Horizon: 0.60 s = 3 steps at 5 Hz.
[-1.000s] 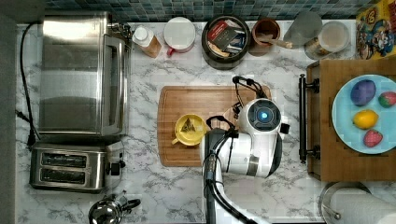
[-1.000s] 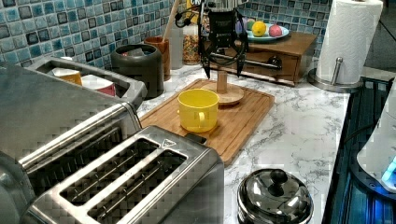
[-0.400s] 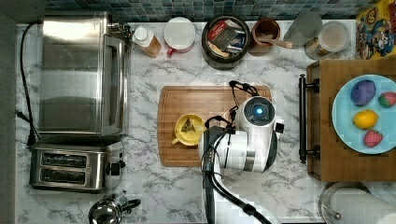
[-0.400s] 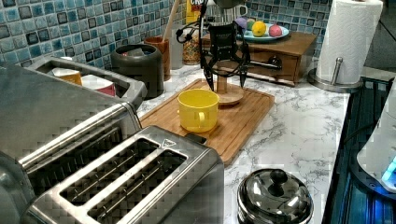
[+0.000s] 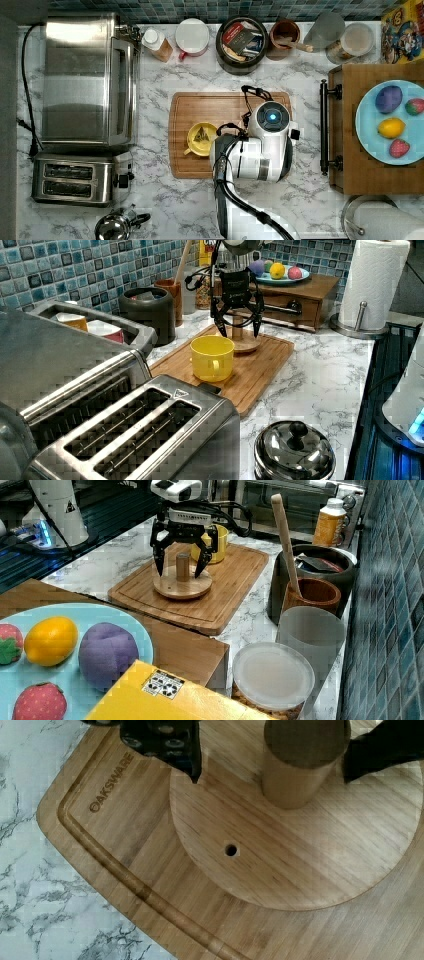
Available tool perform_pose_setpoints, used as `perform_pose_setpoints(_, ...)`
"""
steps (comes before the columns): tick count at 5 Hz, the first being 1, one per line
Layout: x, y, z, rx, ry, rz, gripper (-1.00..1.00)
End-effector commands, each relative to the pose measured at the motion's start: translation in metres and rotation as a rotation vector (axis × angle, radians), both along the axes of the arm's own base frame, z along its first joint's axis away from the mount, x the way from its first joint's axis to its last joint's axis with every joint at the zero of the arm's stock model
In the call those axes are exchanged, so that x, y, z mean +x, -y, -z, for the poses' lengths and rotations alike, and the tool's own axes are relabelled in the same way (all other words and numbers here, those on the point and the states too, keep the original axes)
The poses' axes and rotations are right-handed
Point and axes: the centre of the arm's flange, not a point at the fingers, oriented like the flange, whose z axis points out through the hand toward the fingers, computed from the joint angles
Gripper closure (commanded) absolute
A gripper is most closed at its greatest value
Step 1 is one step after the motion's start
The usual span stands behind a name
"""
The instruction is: Open the lid of the tea container.
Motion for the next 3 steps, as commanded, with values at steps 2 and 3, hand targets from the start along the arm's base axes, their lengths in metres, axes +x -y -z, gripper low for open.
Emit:
perform_pose_setpoints(2,0.0492,0.0085,-0.0548,-0.028,0.118,0.064,1.00)
perform_pose_setpoints(3,0.0482,0.0072,-0.0539,-0.025,0.117,0.061,1.00)
